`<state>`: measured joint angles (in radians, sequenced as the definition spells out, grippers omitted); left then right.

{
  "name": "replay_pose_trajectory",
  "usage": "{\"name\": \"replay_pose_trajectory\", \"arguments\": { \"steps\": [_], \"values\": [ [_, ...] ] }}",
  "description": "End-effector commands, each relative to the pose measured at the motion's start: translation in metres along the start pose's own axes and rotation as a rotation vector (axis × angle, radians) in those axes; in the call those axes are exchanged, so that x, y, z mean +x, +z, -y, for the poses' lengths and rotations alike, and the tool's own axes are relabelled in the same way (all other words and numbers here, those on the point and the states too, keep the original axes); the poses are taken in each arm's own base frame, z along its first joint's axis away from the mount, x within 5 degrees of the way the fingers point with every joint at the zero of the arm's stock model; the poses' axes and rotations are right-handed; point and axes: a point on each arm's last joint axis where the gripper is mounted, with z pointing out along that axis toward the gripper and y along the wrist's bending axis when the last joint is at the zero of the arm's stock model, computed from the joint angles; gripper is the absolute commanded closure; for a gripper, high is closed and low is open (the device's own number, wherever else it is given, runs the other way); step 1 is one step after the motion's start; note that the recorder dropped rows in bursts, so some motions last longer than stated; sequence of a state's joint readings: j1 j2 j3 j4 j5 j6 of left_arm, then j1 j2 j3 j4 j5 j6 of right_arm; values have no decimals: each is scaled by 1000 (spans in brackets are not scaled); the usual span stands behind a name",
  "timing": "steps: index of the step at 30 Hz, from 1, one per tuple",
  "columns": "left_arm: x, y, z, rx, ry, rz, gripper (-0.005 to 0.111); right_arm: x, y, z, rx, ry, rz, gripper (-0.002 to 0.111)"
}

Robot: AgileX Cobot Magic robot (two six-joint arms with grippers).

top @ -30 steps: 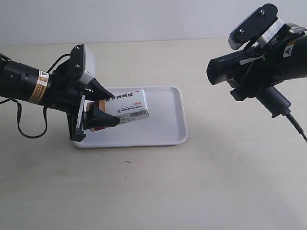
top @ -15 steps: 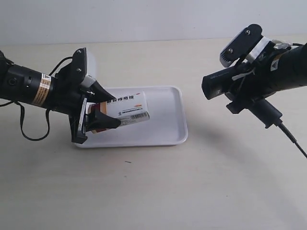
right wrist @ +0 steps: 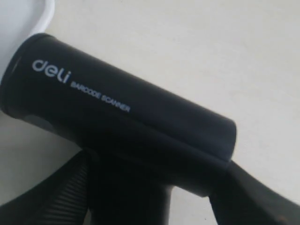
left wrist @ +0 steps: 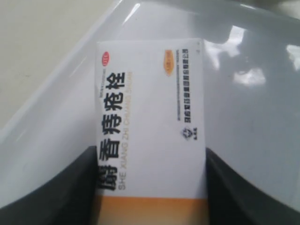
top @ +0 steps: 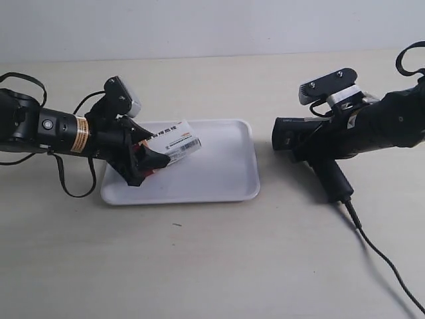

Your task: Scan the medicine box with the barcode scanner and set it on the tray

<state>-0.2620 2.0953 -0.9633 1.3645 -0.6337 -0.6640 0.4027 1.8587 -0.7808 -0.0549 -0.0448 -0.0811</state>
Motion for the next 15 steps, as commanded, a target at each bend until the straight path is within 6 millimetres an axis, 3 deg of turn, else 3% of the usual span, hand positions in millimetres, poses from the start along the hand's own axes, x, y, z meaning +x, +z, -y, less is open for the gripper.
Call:
{"name": "replay_pose_trajectory", "arguments": {
  "steps": [1,4,6,11,15],
  "values": [
    [4,6,2,-13,-6,-43,64,-3,3,-1,-1,30,31,102],
    [2,8,5,-7,-1,-42,25,1,9,-2,-3,30,11,86],
    [4,8,6,11,-10,-55,1,3,11,-2,-4,30,3,70],
    [3,6,8,35,26,-70,2,3,10,-2,-4,43,-3,31],
    [-14,-7,7,10,25,-38,2,-2,1,-1,-2,66,11,20]
  ]
}}
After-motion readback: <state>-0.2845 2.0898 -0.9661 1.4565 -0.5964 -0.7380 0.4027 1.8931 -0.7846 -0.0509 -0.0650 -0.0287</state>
